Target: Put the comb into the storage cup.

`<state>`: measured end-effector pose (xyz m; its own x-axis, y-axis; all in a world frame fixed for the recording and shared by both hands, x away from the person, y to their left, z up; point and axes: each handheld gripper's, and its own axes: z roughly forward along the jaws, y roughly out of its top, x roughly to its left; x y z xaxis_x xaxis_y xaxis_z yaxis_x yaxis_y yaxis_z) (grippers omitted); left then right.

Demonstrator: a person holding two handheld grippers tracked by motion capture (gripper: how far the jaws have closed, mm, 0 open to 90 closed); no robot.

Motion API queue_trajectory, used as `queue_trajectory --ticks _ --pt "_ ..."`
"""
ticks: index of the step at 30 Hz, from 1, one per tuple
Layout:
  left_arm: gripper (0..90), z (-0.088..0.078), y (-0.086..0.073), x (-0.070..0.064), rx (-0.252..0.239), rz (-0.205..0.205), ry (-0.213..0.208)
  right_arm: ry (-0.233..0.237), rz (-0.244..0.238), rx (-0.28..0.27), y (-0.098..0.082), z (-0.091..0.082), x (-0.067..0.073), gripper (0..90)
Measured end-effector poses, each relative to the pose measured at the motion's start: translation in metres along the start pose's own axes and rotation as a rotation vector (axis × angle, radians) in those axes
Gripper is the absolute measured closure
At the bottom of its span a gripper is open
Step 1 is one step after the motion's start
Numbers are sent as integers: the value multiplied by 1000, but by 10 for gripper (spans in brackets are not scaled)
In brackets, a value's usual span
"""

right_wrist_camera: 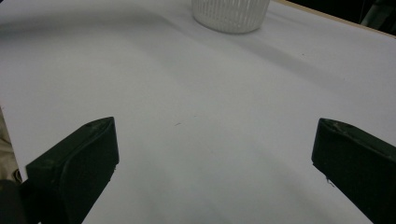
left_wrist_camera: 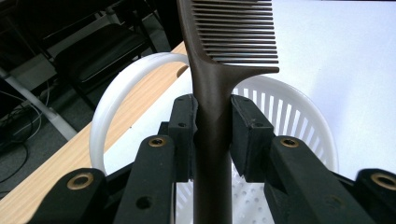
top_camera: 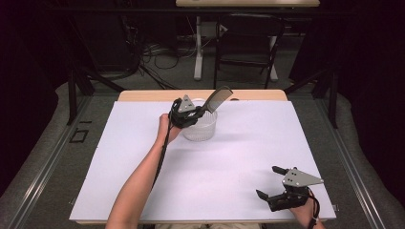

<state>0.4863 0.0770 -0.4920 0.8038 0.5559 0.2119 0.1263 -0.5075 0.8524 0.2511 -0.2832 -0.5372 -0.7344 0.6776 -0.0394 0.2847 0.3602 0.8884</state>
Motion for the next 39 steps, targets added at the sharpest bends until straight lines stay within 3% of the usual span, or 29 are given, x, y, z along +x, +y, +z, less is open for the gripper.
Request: queue_trajectory --ticks 4,12,20,25,32,39 --pt "715 2 1 -2 21 22 -2 1 0 0 0 0 0 2" --pt "710 2 0 -2 33 23 -9 0 -2 -1 0 0 0 2" --pt "507 -5 5 -4 8 -4 -29 -1 -3 -4 0 -1 0 2" --pt "369 -14 10 -6 -23 -43 -37 -1 -4 -1 0 -1 0 2" --pt "258 -30 14 -6 -25 -64 -37 0 -4 -2 0 -1 0 2" --pt "156 -42 17 -6 5 -63 -25 -2 -2 -1 0 0 -1 2"
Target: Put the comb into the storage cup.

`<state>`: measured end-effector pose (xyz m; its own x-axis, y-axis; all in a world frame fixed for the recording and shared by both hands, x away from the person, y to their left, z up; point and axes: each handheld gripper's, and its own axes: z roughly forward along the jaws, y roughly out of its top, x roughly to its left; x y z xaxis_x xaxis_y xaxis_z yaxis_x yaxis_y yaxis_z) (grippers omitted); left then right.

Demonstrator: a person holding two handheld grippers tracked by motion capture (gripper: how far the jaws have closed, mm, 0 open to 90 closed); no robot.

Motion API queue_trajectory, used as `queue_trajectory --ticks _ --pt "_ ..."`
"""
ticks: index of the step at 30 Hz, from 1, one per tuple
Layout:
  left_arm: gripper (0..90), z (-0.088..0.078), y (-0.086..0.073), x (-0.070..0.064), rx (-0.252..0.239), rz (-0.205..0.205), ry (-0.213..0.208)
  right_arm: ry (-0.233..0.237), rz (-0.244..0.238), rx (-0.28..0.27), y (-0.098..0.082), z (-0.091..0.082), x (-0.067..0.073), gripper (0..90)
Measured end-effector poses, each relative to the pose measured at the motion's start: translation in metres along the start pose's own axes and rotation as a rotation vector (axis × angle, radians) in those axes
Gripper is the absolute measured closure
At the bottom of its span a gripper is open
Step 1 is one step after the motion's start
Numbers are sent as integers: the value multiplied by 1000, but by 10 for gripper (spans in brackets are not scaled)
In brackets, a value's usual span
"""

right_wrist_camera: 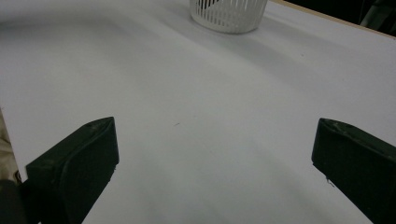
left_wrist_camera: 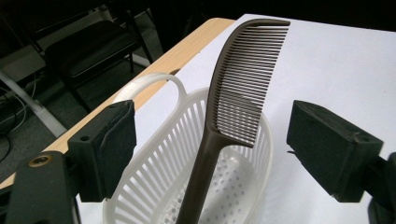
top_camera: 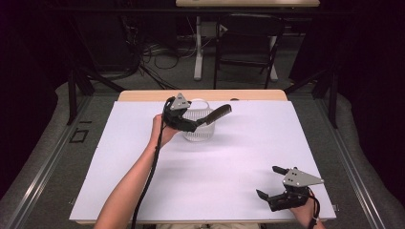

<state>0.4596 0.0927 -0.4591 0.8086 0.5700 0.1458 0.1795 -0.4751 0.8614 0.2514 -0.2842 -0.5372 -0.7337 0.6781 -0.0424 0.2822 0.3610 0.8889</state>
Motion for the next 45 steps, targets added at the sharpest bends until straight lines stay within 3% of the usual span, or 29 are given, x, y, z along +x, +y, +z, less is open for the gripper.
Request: queue_trajectory --ticks 17,31,45 --pt "6 -23 -7 -3 48 -23 56 6 2 -1 1 0 1 1" --pt "2 -47 -16 -10 78 -45 75 5 -4 2 2 1 2 1" --pt "2 -64 -35 -27 86 -58 96 6 -4 3 2 1 2 1"
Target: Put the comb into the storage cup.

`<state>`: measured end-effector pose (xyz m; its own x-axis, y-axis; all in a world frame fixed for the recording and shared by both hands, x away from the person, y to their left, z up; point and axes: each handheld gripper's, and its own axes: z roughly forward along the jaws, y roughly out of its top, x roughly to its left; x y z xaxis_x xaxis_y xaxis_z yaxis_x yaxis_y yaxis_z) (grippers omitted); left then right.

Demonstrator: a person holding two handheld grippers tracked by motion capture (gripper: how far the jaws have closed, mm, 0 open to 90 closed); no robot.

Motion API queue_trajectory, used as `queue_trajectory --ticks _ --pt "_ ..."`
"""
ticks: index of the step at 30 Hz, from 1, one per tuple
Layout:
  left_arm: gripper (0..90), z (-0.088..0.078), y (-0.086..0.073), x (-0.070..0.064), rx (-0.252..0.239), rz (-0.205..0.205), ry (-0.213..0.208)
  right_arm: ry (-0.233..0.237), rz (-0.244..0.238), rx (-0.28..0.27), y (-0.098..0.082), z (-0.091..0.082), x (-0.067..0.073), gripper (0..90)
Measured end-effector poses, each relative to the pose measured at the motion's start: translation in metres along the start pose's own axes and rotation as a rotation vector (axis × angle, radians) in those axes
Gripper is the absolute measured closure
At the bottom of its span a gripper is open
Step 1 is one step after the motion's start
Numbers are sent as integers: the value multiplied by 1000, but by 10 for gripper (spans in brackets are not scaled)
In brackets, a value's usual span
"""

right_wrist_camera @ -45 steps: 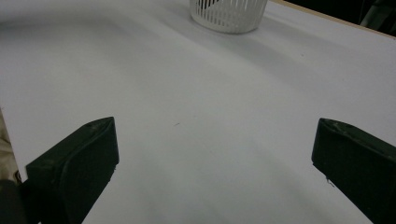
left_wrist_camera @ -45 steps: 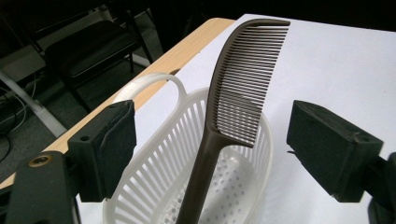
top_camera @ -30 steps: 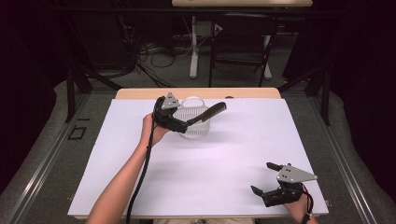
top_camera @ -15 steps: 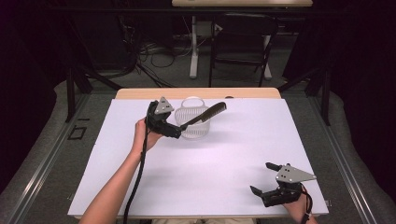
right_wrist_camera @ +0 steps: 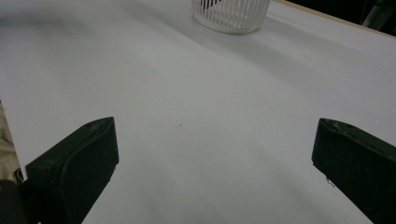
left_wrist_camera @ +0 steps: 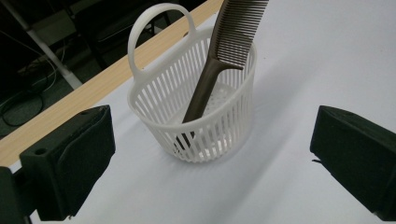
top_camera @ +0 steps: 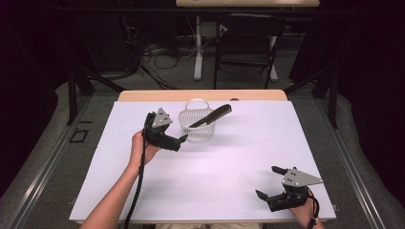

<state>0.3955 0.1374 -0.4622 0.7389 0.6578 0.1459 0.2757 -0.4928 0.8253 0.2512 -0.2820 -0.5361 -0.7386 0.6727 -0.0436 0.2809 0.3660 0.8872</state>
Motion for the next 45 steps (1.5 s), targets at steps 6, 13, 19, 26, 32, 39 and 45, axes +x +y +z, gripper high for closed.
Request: queue_trajectory --ticks 6,13,19,26,32,39,45 --pt "2 -4 -9 -5 5 -16 -4 0 2 1 0 0 0 1" --pt "2 -7 -19 -9 7 -25 -16 -2 5 2 0 1 0 1" --pt "2 -12 -29 -13 18 -26 -17 -4 5 3 -1 0 0 1" --pt "2 -25 -41 -17 12 -43 6 -3 1 -3 0 -2 1 1" --pt "2 -36 -50 -20 5 -59 15 -3 2 -3 0 -1 1 1" --pt "2 -39 -60 -29 14 -68 22 -5 1 -7 0 -1 1 1" --pt "2 -46 -67 -29 0 -93 23 -3 -3 -7 0 -2 1 2"
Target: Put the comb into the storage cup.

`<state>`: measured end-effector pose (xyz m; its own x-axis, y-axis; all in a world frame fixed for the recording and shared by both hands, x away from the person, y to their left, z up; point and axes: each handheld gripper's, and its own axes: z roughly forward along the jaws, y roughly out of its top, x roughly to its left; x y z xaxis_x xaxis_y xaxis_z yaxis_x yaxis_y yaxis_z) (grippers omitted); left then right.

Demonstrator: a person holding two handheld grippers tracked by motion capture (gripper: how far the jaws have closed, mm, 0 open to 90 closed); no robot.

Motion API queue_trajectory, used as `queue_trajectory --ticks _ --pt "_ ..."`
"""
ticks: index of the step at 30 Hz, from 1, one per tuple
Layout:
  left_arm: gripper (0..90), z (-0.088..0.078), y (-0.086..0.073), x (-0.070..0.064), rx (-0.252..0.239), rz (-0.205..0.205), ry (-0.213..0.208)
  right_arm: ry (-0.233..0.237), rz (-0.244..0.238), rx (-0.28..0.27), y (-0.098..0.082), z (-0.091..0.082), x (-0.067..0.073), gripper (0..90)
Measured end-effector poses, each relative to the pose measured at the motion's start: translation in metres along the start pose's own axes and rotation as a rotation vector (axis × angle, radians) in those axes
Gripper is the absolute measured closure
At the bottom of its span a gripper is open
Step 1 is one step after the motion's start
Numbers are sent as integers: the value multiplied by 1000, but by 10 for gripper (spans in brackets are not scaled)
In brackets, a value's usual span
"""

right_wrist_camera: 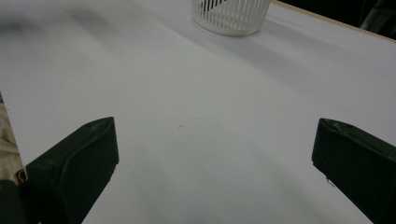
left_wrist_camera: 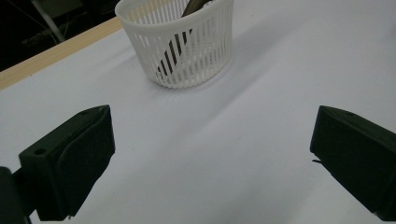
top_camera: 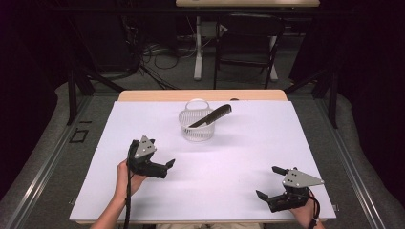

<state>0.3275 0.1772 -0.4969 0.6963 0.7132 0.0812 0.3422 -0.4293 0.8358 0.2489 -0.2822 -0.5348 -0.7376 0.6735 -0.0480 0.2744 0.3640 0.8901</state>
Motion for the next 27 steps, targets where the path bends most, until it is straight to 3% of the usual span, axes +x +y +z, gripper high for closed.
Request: queue_trajectory --ticks 13,27 --pt "0 -15 -17 -2 -33 -25 36 1 4 -2 0 1 0 1" --pt "0 -29 -38 -12 -38 -36 39 2 10 3 -1 2 0 1"
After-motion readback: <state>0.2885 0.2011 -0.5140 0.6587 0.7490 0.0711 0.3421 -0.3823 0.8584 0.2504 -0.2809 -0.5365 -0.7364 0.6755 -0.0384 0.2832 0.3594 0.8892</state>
